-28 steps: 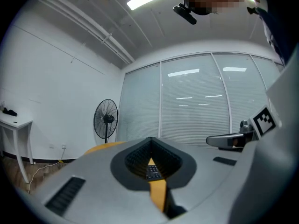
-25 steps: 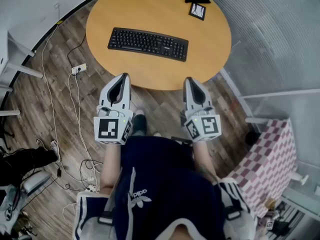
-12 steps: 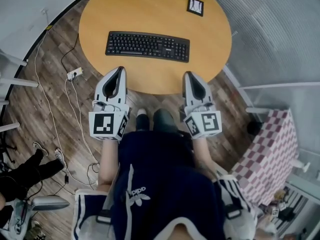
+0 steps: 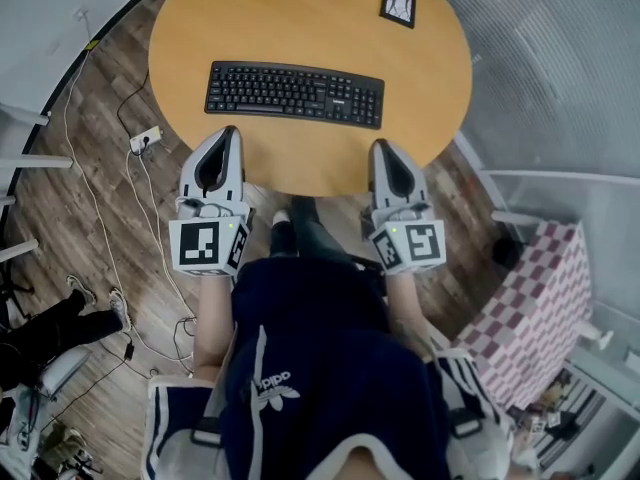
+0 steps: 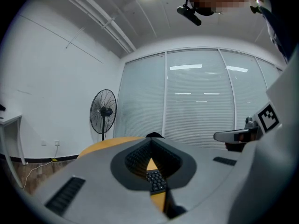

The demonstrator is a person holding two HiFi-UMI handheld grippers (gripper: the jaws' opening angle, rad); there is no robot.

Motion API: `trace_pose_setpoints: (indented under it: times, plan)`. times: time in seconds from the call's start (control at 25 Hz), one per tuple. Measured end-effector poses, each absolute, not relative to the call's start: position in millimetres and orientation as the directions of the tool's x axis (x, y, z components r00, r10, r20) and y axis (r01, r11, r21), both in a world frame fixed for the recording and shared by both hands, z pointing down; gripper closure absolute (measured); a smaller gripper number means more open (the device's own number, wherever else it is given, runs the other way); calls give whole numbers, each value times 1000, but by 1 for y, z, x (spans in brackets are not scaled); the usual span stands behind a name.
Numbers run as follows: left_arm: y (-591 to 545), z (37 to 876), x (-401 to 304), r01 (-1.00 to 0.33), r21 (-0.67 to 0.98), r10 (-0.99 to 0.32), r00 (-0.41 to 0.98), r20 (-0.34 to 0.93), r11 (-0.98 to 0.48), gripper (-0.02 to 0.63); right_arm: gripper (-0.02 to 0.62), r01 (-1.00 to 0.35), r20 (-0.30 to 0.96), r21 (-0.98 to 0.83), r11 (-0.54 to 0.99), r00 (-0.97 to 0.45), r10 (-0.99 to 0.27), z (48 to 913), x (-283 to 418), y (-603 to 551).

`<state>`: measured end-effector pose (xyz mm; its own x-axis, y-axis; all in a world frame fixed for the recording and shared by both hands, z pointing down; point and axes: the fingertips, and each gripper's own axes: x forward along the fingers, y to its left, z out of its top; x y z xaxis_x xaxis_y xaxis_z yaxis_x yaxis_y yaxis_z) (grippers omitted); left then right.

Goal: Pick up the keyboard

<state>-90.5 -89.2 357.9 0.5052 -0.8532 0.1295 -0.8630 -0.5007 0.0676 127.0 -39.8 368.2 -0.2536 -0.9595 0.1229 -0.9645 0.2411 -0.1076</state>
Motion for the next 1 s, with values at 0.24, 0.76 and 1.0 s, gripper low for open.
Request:
trace_pose_setpoints:
  times: [0.24, 0.76, 1.0]
  plan:
    - [-127, 358, -80, -876, 39, -867, 480, 135, -480, 603, 589, -960, 131, -115, 254, -269, -954, 373, 145, -80]
    - [-174, 379, -64, -915, 71, -898, 404, 176, -397, 603, 589, -950, 172, -152, 274, -298, -939, 398, 188, -134]
    - [-184, 392, -59, -900, 79, -876, 434, 212, -428, 603, 589, -956, 192, -169, 242, -272, -943, 406, 195, -143]
